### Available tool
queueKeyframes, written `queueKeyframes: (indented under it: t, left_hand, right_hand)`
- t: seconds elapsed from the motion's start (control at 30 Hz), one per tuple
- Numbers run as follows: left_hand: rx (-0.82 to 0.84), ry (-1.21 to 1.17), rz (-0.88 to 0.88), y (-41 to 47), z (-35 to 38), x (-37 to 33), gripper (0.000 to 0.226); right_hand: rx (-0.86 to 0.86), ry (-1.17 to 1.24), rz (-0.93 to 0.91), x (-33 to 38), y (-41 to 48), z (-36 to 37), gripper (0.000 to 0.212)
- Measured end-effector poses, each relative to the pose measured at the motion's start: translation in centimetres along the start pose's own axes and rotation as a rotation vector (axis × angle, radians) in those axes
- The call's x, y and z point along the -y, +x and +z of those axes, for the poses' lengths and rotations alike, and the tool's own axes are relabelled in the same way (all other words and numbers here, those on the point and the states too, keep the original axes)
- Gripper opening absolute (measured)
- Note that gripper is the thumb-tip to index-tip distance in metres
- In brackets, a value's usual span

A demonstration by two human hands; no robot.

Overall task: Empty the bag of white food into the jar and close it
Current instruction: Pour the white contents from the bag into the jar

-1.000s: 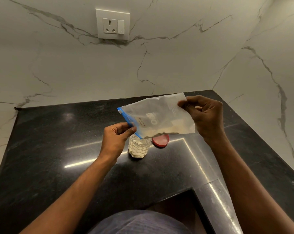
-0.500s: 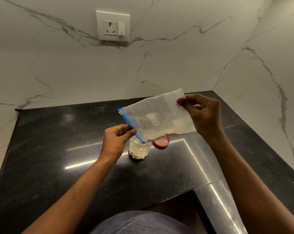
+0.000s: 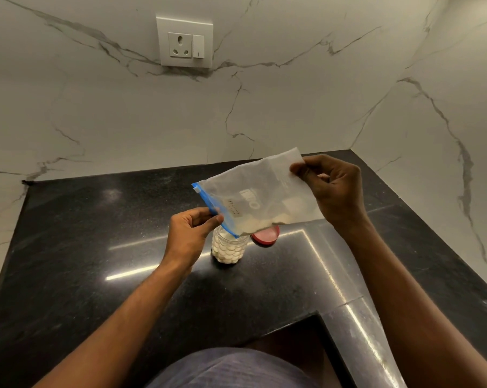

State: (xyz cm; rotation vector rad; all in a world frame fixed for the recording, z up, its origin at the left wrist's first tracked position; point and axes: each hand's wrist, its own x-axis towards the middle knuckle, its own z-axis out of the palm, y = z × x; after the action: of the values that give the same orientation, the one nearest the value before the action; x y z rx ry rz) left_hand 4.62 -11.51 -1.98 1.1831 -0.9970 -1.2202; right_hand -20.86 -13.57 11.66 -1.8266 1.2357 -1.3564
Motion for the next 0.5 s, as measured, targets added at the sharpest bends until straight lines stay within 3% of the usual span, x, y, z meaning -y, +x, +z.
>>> queueKeyframes:
  t: [0.07, 0.2, 0.3, 0.37, 0.5]
  left_hand:
    - [0.0, 0.004, 0.002, 0.0, 0.0, 0.1, 0.022]
    - [-0.007, 0.008, 0.008, 0.0, -0.1, 0.2, 0.021]
    - [-0.011, -0.008, 0.005, 0.0, -0.2, 0.4, 0.021]
    - [-0.017, -0.014, 0.008, 0.0, -0.2, 0.4, 0.021]
    - [-0.032, -0.01, 0.007, -0.1, -0.1, 0.4, 0.021]
  right_hand:
    - [0.052, -0.075, 0.037, -0.1, -0.2, -0.3, 0.015]
    - [0.267, -0.253, 0.206, -0.7, -1.3, -0.9, 0.051]
    - [0.377, -0.262, 0.334, -1.3, -1.8, -1.8, 0.054]
    - [0.381, -0.278, 0.375, -1.7, -2.3, -2.5, 0.046]
    - [0.195, -0.262, 0.275, -1.6, -2.9, -2.5, 0.014]
